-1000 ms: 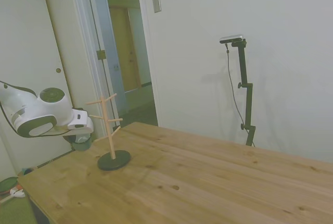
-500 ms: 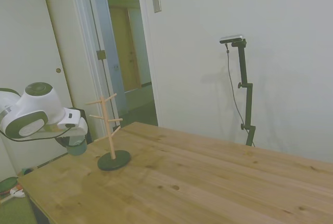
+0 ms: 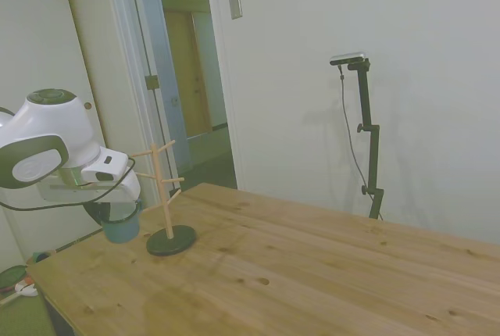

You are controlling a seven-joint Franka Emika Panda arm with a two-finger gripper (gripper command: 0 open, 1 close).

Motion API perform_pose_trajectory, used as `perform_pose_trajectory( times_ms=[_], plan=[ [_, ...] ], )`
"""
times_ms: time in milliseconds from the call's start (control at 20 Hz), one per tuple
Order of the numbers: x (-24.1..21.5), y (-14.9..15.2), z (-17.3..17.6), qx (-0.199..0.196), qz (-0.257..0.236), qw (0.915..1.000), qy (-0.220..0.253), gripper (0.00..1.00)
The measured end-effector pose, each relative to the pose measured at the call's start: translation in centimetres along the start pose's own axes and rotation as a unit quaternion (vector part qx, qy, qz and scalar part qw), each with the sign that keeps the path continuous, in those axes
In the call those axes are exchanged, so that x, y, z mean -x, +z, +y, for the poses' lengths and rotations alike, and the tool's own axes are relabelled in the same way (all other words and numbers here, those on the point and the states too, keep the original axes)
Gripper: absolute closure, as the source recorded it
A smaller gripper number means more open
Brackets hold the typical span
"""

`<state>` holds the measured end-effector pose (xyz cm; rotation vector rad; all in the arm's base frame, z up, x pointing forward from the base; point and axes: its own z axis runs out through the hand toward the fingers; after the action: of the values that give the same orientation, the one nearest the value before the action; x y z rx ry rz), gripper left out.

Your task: Unload the mug

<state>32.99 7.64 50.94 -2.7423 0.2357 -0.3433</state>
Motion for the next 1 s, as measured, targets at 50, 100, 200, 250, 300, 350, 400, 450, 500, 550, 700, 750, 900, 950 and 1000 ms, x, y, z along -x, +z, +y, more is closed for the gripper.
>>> perform_pose_trajectory(
  times_ms=[50, 100, 200, 250, 300, 350, 400, 450, 500, 550, 700, 750, 900, 950, 1000],
  plan=[
    [-0.3, -0.7, 1.4, 0.01, 0.011, 0.9998, 0.013, 1.0],
    [-0.5, -1.4, 2.8, 0.017, 0.021, 0.9993, 0.027, 1.0],
    [-1.3, -2.8, 5.6, 0.035, 0.044, 0.9967, 0.059, 1.0],
    [-1.8, -3.3, 6.9, 0.044, 0.055, 0.9948, 0.074, 1.0],
    [-2.2, -3.6, 8.0, 0.054, 0.066, 0.9924, 0.089, 1.0],
    [-2.7, -3.7, 9.1, 0.063, 0.077, 0.9894, 0.106, 1.0],
    [-3.3, -3.6, 10.1, 0.07, 0.086, 0.9865, 0.121, 1.0],
    [-3.9, -3.2, 11.1, 0.073, 0.089, 0.9845, 0.133, 1.0],
    [-4.6, -2.5, 11.8, 0.075, 0.09, 0.9825, 0.145, 1.0],
    [-5.5, -1.7, 12.5, 0.079, 0.092, 0.9803, 0.156, 1.0],
    [-8.5, 0.5, 14.2, 0.089, 0.088, 0.9759, 0.179, 1.0],
    [-9.5, 1.2, 14.6, 0.092, 0.085, 0.9745, 0.186, 1.0],
    [-11.9, 2.8, 15.7, 0.115, 0.072, 0.9697, 0.203, 1.0],
    [-12.5, 3.4, 16.0, 0.123, 0.07, 0.9678, 0.208, 1.0],
    [-13.0, 4.0, 16.3, 0.127, 0.069, 0.9661, 0.214, 1.0]
  ],
)
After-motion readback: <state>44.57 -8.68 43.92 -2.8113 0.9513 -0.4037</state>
